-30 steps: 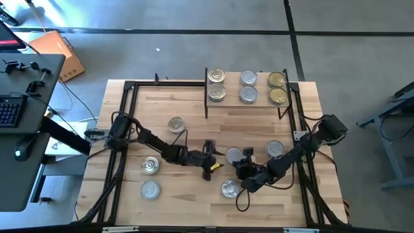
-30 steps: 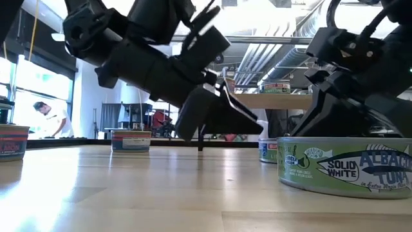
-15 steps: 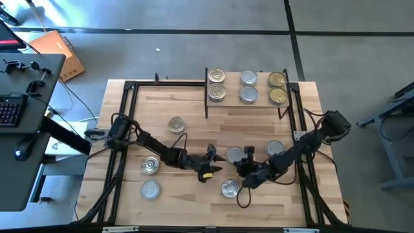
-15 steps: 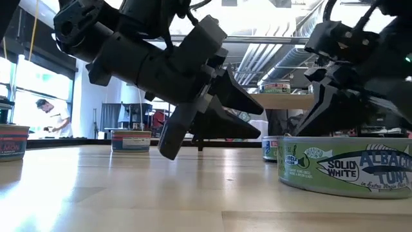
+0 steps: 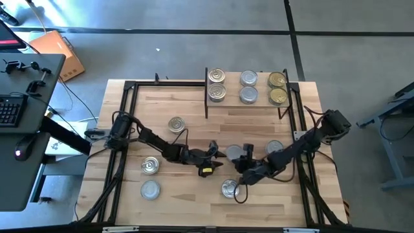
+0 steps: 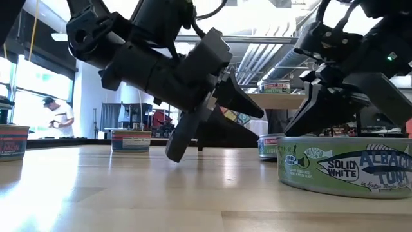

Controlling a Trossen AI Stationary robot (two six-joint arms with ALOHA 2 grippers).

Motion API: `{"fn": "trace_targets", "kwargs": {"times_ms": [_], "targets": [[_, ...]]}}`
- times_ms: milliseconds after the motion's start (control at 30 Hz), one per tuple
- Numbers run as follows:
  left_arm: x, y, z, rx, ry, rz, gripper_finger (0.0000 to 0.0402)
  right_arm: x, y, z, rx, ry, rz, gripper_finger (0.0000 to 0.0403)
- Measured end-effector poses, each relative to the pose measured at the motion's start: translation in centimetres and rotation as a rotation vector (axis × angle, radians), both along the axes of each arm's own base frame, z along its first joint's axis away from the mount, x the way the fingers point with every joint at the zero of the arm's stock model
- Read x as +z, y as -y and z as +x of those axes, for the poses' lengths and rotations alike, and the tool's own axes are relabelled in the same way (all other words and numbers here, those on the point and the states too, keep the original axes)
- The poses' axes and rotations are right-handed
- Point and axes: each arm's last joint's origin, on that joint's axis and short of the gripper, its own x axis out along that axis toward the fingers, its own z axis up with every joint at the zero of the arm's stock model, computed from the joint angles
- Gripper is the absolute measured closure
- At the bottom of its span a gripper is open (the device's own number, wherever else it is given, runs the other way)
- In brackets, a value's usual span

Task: Stack canned seafood by type on shelf
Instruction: Stack the green white tuna can on top of the other green white tuna can on the shelf

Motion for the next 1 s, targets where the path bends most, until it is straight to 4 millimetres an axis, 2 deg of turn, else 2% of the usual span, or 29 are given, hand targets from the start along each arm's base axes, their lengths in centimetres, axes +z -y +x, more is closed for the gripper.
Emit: {"fn": "trace_targets", "kwargs": {"times_ms": [400,700,1000], "targets": [[-0.9,-2.0,1.4,-0.001,-0.011,0.064,0.0188,0.7,0.9,0.8,-0.052,0.059,0.069,0.0403],[-1.2,-1.9,1.3,-0.061,-0.036,0.060,0.0188,2.5,1.7,0.8,-0.073,0.112,0.128,0.0403],[-1.3,-2.4,1.3,-0.020,-0.047,0.093,0.0188,2.7,1.9,0.9,-0.065,0.110,0.149,0.0403]]}}
